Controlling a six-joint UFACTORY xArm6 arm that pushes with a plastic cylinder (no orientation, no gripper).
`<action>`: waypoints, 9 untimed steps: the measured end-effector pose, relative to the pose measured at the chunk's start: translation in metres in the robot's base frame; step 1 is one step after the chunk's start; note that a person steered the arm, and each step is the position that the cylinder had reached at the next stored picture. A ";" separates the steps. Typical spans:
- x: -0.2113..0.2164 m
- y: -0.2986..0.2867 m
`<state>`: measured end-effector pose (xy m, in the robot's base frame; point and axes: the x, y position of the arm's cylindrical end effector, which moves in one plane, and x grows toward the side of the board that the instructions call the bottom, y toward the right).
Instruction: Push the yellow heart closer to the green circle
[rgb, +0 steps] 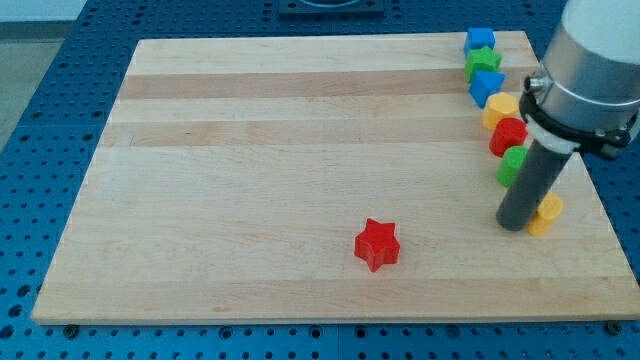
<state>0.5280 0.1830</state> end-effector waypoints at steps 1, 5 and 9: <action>0.015 -0.032; 0.035 0.010; 0.022 0.037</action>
<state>0.5497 0.2198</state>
